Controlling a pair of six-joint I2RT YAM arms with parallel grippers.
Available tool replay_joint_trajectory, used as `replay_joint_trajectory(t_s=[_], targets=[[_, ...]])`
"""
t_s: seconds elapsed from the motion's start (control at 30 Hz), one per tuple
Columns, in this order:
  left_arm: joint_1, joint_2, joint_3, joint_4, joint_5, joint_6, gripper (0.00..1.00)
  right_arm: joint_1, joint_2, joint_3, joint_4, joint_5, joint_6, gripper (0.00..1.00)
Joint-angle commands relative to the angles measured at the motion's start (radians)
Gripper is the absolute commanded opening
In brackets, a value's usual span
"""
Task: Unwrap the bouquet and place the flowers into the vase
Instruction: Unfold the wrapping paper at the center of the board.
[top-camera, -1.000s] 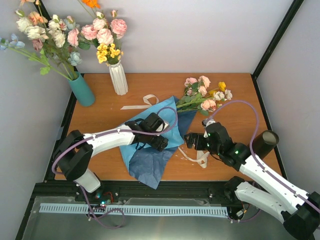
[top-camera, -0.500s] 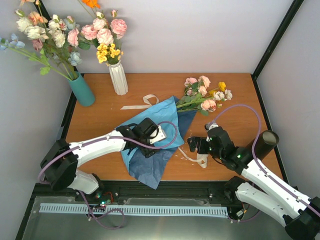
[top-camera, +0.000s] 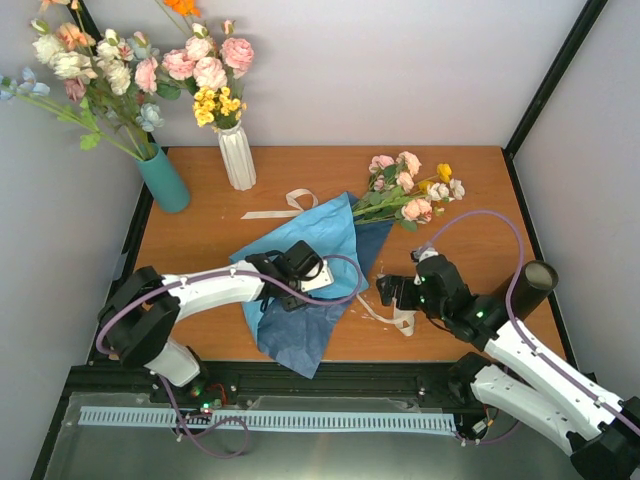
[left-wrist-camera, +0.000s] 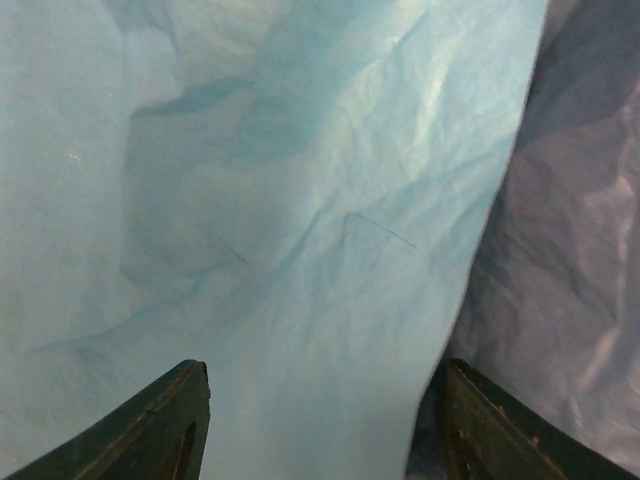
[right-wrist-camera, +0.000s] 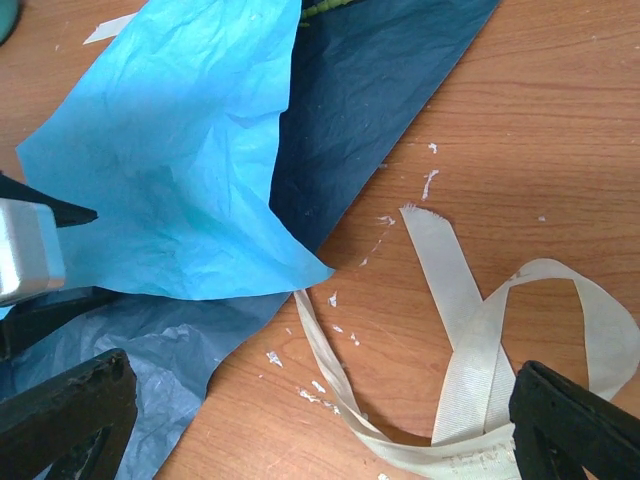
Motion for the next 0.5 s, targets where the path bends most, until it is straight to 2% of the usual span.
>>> replay_joint_trajectory(t_s=[0.0,0.07,0.17,0.33,0.4,0.47], targets=[[-0.011,0.041,-0.009,0.073,-0.06,0.058,0.62,0.005,-0.027,-0.018,-0.021,0.022,0.011,1.0],[-0.011,0.049,-0.017,0.085,-0.066,0.068,0.61,0.004,-0.031,-0.024,-0.019,0.02,0.013,1.0],[-0.011,0.057,-0.025,0.103,-0.068,0.078,0.5,0.004,-0.032,-0.028,-0.018,0.017,0.016,1.0],[-0.011,0.064,0.009,0.095,-0.037,0.069,0.09,0.004,-0.037,-0.023,-0.018,0.017,0.018,1.0],[-0.011,0.062,0.04,0.074,0.013,0.053,0.02,0.005,-0.037,-0.018,-0.02,0.015,0.016,1.0],[-0.017,0.052,0.063,0.063,0.061,0.032,0.0,0.005,-0.036,-0.009,-0.025,0.014,0.014,1.0]])
